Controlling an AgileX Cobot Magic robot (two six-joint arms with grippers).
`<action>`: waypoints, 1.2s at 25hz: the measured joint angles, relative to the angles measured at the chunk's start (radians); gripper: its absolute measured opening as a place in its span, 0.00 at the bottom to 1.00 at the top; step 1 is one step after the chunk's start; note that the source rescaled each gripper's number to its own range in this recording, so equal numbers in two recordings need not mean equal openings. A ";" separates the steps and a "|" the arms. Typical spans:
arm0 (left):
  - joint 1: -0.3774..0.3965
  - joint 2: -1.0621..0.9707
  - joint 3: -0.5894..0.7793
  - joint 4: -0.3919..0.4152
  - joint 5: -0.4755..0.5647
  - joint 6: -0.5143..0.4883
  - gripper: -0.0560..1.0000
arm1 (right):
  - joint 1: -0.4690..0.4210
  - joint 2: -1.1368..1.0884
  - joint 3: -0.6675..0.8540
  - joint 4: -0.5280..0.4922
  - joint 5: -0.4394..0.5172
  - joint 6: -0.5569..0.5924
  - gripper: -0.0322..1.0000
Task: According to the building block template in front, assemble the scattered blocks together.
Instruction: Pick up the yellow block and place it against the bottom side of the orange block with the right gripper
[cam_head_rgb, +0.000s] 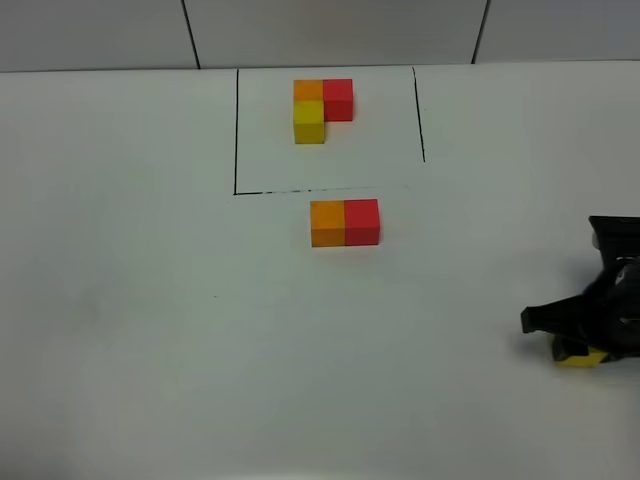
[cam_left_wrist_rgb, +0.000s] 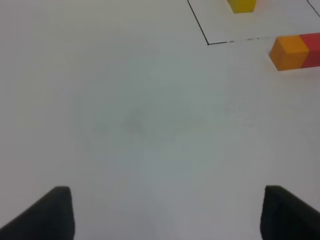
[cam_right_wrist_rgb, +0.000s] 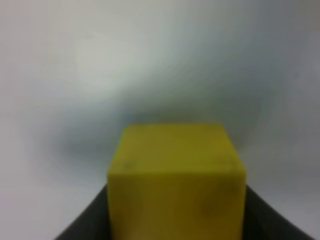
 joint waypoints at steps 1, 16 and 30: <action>0.000 0.000 0.000 0.000 0.000 0.000 0.72 | 0.042 -0.001 -0.027 0.000 0.012 0.040 0.05; 0.000 0.000 0.000 0.000 0.000 0.000 0.72 | 0.555 0.377 -0.638 -0.147 0.234 0.503 0.05; 0.000 0.000 0.000 0.000 0.000 0.000 0.72 | 0.573 0.599 -0.963 -0.149 0.381 0.589 0.05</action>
